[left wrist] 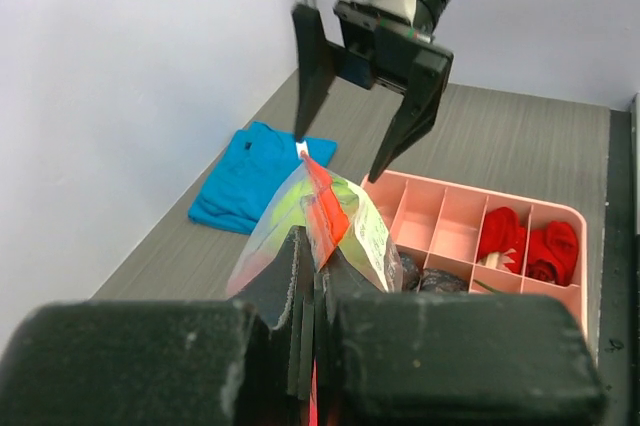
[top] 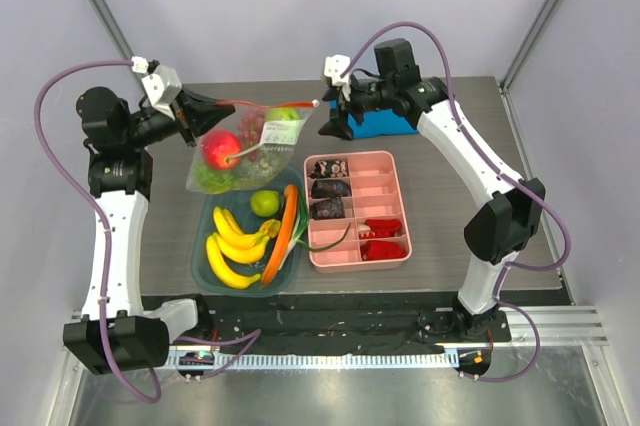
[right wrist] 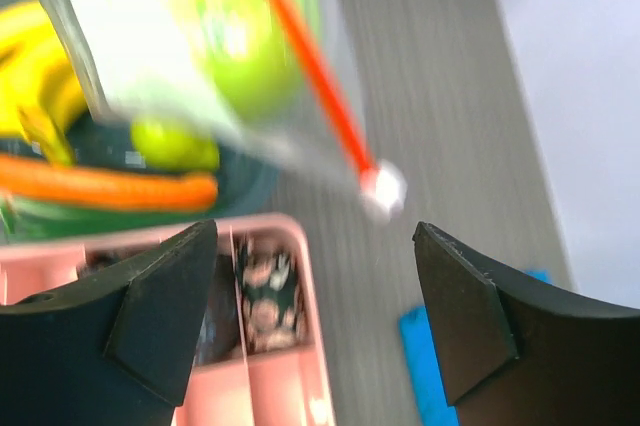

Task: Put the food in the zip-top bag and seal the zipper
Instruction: Place the zipper food storage bag at the center of the board.

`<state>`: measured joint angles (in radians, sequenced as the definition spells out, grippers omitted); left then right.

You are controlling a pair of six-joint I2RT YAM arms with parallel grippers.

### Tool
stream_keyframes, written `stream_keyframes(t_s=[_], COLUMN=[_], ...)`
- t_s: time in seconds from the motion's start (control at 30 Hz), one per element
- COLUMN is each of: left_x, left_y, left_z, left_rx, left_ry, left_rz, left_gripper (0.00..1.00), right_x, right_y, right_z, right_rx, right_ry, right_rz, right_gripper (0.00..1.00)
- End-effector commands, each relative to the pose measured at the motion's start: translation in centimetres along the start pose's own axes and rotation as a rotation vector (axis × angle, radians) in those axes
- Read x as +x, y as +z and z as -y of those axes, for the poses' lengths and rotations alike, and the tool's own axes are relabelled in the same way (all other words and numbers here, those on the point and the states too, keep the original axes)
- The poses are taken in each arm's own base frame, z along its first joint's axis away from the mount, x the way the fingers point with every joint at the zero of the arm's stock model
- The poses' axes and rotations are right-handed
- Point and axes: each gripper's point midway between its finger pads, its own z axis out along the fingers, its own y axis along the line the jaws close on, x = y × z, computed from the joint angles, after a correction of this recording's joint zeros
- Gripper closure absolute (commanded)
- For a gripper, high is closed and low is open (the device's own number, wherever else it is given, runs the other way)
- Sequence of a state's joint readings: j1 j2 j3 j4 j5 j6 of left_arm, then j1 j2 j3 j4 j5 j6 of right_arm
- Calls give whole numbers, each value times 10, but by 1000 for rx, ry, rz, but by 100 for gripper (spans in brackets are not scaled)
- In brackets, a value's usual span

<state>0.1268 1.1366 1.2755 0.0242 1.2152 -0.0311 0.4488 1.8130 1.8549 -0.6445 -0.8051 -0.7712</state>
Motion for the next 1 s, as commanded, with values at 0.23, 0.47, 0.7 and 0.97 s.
stream_keyframes(t_s=[0.23, 0.47, 0.7, 0.97], left_x=[-30, -30, -27, -25], left_y=[2, 8, 8, 11], left_z=[23, 33, 34, 19], left_rx=[105, 135, 144, 64], left_ry=[91, 81, 74, 23], left_rz=[49, 55, 52, 53], left_gripper=[100, 100, 100, 89], right_x=[-159, -166, -165, -162], right_y=[-2, 25, 27, 19], right_z=[-30, -52, -69, -51], right_rx=[16, -63, -128, -74], right_ry=[-157, -168, -158, 41], right_rz=[317, 334, 329, 296], right_gripper=[14, 32, 83, 99])
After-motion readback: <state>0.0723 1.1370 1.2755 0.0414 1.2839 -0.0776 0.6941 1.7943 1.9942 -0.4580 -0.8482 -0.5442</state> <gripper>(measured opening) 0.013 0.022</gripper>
